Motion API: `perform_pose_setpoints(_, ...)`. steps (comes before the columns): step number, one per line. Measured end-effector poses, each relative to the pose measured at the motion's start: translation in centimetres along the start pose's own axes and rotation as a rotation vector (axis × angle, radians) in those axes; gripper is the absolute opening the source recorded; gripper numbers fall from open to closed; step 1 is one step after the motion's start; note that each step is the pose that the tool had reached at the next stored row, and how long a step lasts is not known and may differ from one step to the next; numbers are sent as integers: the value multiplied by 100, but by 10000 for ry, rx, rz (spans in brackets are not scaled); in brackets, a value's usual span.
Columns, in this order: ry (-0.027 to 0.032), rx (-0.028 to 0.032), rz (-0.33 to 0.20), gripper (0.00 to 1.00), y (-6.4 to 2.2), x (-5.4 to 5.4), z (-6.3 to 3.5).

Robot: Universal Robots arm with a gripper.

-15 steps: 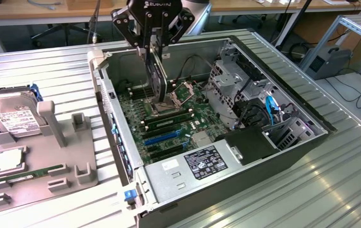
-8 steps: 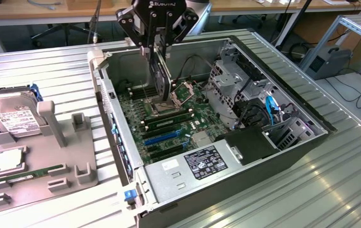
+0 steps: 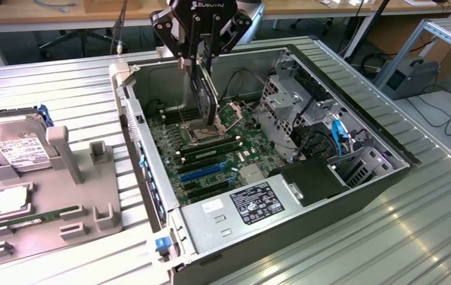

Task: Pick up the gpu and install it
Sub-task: 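Pick up the gpu and move the gpu toward the slot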

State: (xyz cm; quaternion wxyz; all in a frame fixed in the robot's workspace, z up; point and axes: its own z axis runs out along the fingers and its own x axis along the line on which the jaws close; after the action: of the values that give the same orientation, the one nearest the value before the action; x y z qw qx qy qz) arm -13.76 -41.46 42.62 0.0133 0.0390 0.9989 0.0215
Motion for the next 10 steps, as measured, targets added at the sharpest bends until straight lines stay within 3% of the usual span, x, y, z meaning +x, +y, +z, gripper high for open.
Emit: perform_pose_setpoints(10,0,0,0,27,5,-66,2)
